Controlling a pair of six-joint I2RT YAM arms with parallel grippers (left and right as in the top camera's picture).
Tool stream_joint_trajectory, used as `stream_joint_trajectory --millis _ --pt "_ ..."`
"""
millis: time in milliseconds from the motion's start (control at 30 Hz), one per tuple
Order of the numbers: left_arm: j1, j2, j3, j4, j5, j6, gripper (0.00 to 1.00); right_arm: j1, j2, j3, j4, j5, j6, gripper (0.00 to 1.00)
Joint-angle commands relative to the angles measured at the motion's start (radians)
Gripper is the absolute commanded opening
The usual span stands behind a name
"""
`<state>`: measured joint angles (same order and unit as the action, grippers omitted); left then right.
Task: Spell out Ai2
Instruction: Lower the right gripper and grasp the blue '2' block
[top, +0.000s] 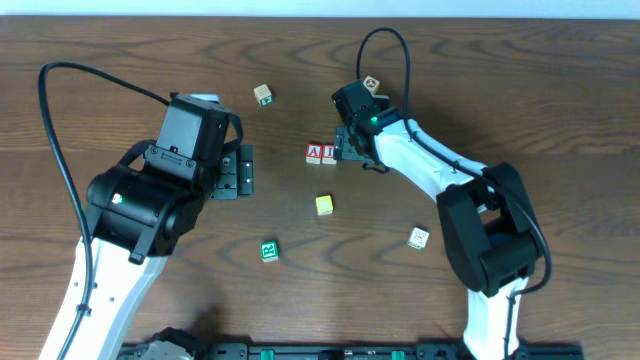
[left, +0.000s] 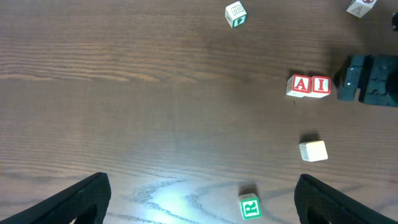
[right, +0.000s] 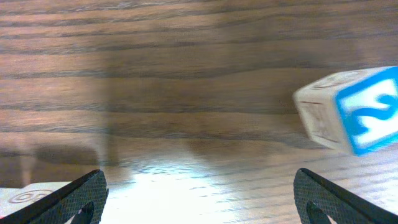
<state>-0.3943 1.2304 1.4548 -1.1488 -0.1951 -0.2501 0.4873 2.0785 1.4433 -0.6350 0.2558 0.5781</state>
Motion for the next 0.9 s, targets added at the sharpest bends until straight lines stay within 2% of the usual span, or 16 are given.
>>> stream_joint_trajectory --millis 0,200,333,433,567,700,867 --pt "0.002 -0.001 0.007 -0.003 -0.015 0.000 0.95 -0.003 -0.087 0.014 -0.016 0.101 0.007 0.96" --pt "0.001 -0.001 0.007 -0.003 -0.015 0.000 0.95 -0.026 -0.156 0.014 -0.084 0.223 -0.024 0.97" --pt "0.002 -0.001 0.007 -0.003 -0.015 0.000 0.95 -0.097 -0.156 0.014 -0.182 0.231 0.206 0.95" --pt "0.001 -0.001 0.007 -0.003 -0.015 0.000 0.95 -0.141 -0.156 0.014 -0.205 0.204 0.298 0.94" --pt "0.002 -0.001 0.007 -0.003 -0.015 0.000 0.95 -0.215 -0.154 0.014 -0.266 0.052 0.511 0.97" --pt "0.001 -0.001 0.007 -0.003 -0.015 0.000 0.95 -0.242 -0.153 0.014 -0.240 -0.053 0.684 0.97" --pt "0.002 -0.001 0.006 -0.003 -0.015 0.000 0.95 -0.241 -0.114 0.014 -0.113 -0.134 0.741 0.93"
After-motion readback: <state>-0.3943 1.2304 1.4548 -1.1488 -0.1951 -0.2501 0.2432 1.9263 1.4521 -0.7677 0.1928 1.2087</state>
